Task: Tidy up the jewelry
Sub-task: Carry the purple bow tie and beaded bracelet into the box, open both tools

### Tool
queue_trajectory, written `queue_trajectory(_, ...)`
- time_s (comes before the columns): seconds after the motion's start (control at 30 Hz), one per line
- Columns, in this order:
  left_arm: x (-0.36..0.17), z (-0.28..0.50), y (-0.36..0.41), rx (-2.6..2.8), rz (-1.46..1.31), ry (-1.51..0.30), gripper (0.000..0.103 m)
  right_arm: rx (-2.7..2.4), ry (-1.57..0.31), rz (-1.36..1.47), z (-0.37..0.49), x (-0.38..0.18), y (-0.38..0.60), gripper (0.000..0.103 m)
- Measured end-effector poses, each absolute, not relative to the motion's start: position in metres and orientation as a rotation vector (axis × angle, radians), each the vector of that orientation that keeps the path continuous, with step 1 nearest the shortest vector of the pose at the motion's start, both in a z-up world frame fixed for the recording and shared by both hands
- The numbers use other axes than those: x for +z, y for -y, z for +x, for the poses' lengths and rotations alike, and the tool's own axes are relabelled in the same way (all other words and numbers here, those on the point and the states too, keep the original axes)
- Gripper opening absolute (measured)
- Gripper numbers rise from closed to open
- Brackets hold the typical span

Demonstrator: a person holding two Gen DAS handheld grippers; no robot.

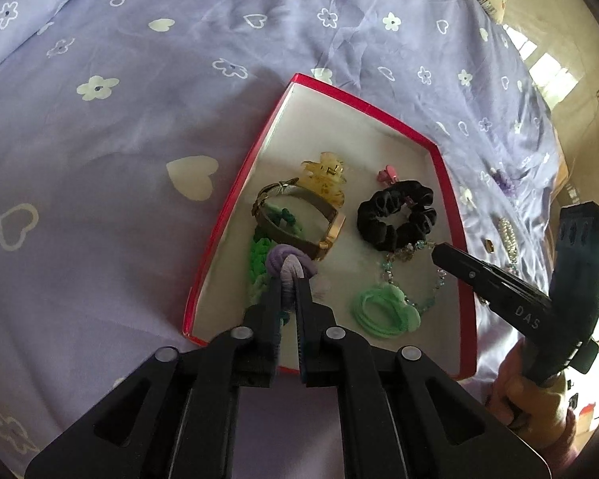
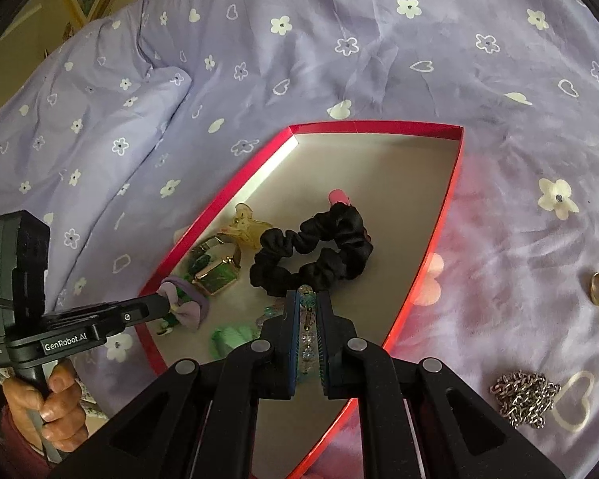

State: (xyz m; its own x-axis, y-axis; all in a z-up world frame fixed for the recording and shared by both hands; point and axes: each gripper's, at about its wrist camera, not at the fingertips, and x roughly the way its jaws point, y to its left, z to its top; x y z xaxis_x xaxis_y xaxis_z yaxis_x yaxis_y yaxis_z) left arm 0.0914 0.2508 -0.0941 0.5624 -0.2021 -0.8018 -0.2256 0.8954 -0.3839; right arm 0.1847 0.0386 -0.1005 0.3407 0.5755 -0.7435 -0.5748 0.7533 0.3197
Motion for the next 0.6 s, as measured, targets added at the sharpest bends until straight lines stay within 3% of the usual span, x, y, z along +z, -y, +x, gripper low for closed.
queue_trajectory(0.4,-0.0925,0.0917,-0.2458,0.037,-0.447,-0.992,0.011,0.756,-0.979,0.001,0.185,-0.103,-0.0396,0.012)
queue_trajectory(0.6,-0.0883,0.0898,-0.2425,0.046,-0.438,-0.986,0.03,0.757,-0.98,0.021,0.1833,-0.1,-0.0351,0.02)
